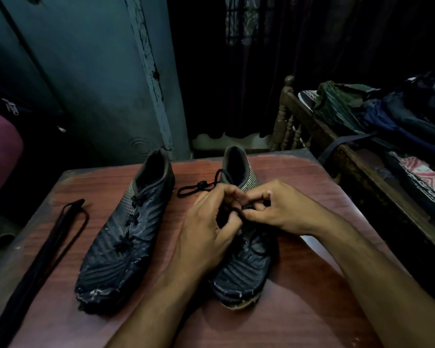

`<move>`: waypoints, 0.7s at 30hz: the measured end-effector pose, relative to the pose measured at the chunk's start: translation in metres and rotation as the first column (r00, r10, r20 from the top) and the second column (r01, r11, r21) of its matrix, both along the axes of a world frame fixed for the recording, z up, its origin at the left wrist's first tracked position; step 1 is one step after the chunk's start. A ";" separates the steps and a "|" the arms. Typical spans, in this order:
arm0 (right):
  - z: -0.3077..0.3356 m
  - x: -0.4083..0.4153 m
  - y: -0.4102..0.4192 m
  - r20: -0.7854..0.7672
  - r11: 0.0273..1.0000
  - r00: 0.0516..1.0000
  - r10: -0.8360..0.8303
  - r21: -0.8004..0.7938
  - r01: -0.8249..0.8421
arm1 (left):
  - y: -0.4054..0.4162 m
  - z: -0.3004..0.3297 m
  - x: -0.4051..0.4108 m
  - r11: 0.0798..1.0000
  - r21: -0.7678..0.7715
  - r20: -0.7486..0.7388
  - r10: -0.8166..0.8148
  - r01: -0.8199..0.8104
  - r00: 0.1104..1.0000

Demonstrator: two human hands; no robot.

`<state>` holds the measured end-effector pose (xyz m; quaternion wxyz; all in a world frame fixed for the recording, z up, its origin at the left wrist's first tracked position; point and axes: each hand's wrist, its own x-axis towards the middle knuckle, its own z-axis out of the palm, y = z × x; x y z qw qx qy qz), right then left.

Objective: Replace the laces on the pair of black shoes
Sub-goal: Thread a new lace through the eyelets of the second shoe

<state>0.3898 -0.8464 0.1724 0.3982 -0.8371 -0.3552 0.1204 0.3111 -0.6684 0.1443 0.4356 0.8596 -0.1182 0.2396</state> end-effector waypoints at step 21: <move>-0.011 -0.006 0.016 0.428 0.993 0.902 -0.055 0.122 0.003 | 0.017 0.006 -0.001 0.996 -0.065 -0.071 -0.059 0.054 0.996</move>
